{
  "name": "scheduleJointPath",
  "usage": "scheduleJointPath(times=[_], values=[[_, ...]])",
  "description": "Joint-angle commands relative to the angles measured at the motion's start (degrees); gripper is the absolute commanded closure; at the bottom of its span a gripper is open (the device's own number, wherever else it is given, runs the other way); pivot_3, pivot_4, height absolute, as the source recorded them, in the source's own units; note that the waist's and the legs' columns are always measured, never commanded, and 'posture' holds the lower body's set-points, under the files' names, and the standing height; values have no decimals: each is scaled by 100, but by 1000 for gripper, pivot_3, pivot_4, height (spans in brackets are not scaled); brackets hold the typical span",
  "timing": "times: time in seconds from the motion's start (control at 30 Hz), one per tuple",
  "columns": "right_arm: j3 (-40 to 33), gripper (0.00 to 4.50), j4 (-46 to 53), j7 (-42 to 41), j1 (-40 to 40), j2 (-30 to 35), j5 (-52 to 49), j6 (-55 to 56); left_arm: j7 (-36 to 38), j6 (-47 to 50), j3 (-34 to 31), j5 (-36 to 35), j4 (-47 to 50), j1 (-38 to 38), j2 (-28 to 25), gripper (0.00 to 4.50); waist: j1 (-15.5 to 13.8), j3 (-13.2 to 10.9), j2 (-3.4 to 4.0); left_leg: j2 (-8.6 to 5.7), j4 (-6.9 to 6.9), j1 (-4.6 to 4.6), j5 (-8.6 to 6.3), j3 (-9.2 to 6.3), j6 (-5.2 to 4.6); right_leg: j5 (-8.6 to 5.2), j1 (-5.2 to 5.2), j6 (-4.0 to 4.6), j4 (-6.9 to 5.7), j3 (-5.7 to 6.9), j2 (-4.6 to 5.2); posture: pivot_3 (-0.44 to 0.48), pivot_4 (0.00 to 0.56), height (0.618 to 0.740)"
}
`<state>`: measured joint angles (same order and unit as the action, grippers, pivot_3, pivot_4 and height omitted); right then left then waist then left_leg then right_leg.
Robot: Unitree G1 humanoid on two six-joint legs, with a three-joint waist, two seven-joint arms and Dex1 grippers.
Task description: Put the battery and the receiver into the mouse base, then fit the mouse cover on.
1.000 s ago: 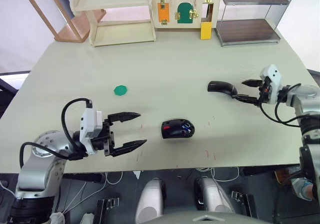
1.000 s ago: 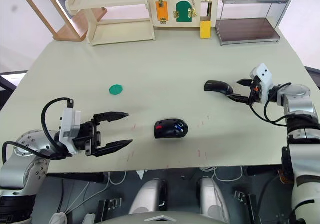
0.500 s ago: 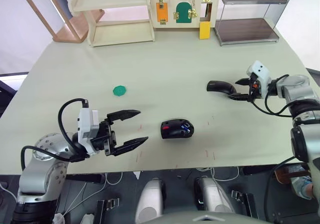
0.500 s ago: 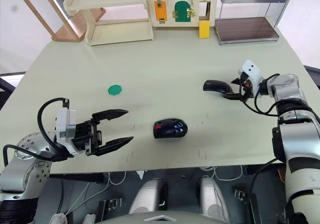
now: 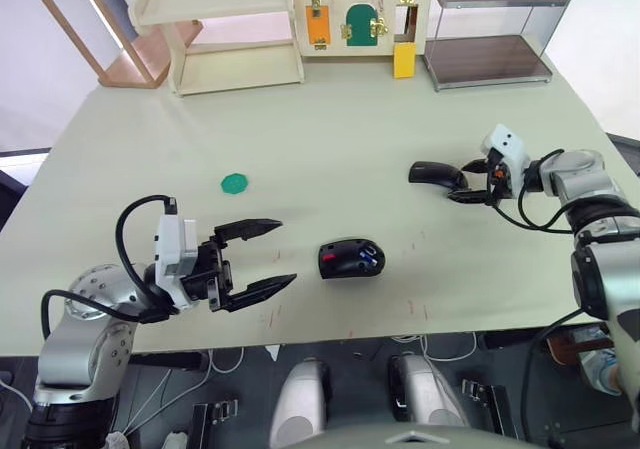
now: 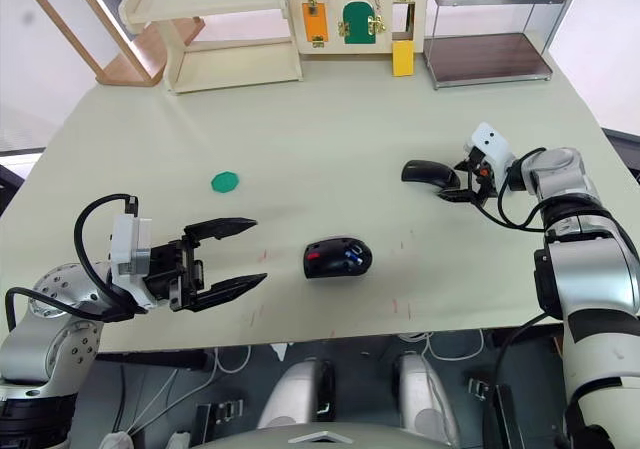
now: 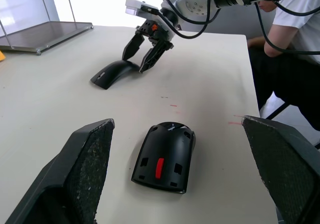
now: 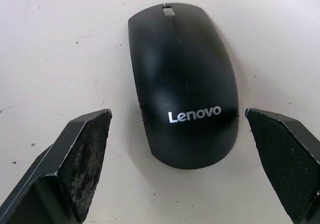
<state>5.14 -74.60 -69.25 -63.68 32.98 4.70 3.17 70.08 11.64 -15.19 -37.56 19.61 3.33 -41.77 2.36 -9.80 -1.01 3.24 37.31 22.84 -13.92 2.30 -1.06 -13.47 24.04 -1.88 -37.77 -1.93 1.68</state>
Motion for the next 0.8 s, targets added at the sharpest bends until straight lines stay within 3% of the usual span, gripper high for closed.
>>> scheduleJointPath(times=[0.03,0.5,0.8], values=[[-160,0,46,-10,-165,28,-37,176,6,-23,-89,-85,183,33,-75,119,2,0,0,0,0,0,0,0,0,0,0,0,0,0,0,0,150,740],[-123,0,1,105,-158,-76,155,196,5,-34,-65,-51,180,89,-81,119,3,0,0,0,0,-1,0,2,0,1,1,-1,-2,-3,0,0,150,740],[-199,0,9,-244,-141,2,115,146,8,-72,-75,0,149,149,-100,119,3,0,0,0,0,-1,0,4,0,1,2,-1,-3,-4,0,0,150,740]])
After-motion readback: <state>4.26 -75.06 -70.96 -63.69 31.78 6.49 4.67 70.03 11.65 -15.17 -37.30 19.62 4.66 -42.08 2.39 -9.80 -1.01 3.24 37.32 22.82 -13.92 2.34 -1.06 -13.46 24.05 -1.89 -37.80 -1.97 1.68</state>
